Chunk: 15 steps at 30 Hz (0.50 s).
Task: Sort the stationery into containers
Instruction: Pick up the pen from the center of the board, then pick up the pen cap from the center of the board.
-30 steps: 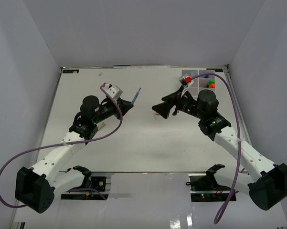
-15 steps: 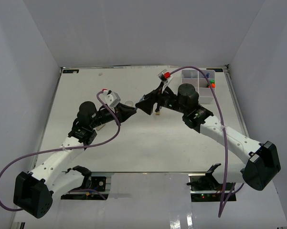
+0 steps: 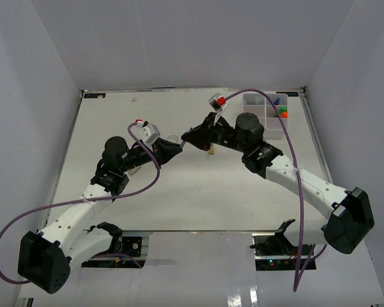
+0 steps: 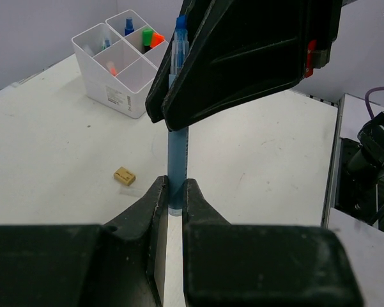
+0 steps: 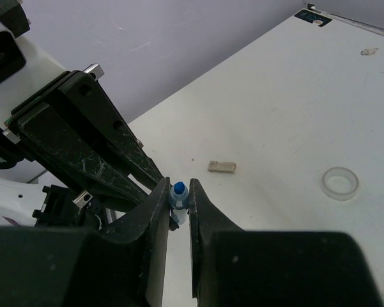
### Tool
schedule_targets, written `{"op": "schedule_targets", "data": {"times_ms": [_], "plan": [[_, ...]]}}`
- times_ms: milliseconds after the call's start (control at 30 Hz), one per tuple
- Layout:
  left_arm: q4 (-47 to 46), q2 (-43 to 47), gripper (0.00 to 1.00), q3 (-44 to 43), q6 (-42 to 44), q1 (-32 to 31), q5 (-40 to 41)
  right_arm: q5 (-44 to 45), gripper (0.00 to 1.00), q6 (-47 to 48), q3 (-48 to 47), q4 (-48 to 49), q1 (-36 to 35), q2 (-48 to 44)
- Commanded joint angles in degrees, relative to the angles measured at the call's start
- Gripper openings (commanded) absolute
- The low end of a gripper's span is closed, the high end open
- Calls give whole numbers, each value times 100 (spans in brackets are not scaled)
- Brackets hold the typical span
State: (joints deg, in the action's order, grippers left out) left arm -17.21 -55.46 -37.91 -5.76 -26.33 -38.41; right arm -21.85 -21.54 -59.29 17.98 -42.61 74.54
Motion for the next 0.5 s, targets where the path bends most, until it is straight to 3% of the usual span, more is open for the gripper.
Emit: {"op": "schedule_targets", "data": {"times_ms": [0,33,67,233,333,467], "plan": [[-186,71,11,3,-92,-13,-315,119,10,124,-162,189,42,-124],[-177,53,15,-6,-92,-4,-368,67,8,124,-162,189,42,-116],[-177,44,26,-32,-92,-13,-430,32,8,124,-153,197,34,-124],[-116,-192,54,-243,-180,-13,-623,-232,8,89,-136,179,42,-142],[-116,-385,61,-409,-241,-13,-868,-390,8,1,-109,258,42,-133],[-116,-553,60,-603,-338,-13,-1071,-566,8,-96,-83,364,42,-107]]}}
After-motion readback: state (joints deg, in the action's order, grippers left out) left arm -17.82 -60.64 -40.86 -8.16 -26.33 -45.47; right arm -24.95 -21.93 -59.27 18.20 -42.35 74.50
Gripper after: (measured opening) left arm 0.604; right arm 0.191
